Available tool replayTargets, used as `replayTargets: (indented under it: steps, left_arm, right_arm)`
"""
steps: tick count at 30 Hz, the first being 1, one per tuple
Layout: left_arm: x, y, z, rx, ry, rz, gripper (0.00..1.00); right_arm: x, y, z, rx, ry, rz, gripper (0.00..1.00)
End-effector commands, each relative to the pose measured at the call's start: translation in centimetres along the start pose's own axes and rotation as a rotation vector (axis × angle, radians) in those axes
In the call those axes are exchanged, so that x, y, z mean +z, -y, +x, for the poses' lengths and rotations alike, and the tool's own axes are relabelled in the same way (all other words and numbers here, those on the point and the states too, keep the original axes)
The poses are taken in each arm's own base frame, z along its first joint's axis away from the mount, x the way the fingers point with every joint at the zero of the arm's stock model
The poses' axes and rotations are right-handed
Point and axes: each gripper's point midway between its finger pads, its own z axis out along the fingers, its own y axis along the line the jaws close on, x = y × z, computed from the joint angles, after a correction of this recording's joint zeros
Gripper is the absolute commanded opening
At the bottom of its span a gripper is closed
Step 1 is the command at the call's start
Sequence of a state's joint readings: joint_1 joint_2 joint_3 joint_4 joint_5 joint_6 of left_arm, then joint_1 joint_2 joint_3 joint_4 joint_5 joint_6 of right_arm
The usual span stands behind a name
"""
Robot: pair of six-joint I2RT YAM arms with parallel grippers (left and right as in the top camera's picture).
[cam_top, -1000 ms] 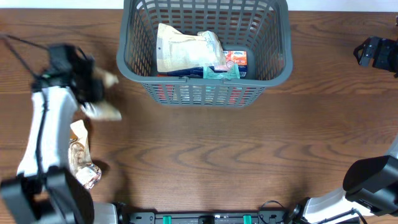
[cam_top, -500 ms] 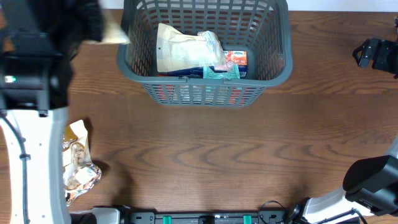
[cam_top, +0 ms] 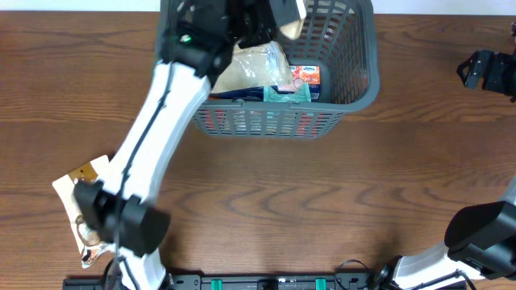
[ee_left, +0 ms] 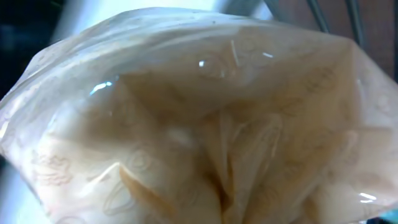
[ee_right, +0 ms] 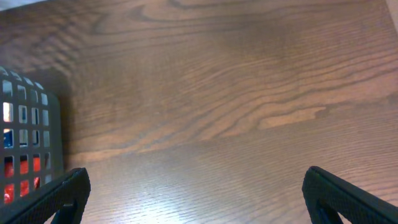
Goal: Pack container
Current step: 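Lift the second tan pouch into the basket and release it, then lower the left gripper onto the brown PanTree pouch and grasp it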
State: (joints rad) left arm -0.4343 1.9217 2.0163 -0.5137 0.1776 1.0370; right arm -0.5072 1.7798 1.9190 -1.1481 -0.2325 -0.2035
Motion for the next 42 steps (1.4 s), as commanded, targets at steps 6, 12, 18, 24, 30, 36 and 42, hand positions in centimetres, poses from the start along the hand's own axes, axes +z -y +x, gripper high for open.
replayTargets:
  steps: [6, 12, 18, 24, 30, 36, 42]
  left_arm:
    - [6.1, 5.9, 4.8, 0.062, -0.100, 0.189, 0.17]
    - [5.9, 5.9, 4.6, 0.051, -0.103, 0.190, 0.99]
    - [1.2, 0.6, 4.5, -0.231, -0.217, -0.040, 0.99]
    - [-9.9, -4.8, 7.1, -0.409, -0.375, -0.288, 0.99]
    - [-22.0, -7.3, 14.0, -0.811, -0.505, -0.511, 0.99]
    - [-30.7, -4.3, 21.5, -1.140, -0.689, -0.603, 0.99]
    - [-33.2, 0.0, 27.0, -1.291, -0.804, -0.627, 0.99]
  right_arm:
    - [0.2, -0.4, 0.2, -0.017, -0.007, -0.012, 0.99]
    - [0.2, -0.3, 0.0, -0.018, 0.000, -0.010, 0.99]
    - [0.2, -0.3, 0.0, -0.026, 0.001, -0.010, 0.99]
    - [0.2, -0.3, 0.0, -0.026, 0.001, -0.010, 0.99]
    - [0.2, -0.3, 0.0, -0.026, 0.000, -0.010, 0.99]
    - [0.2, -0.3, 0.0, -0.026, 0.000, -0.011, 0.99]
    - [0.2, -0.3, 0.1, -0.025, -0.004, -0.012, 0.99]
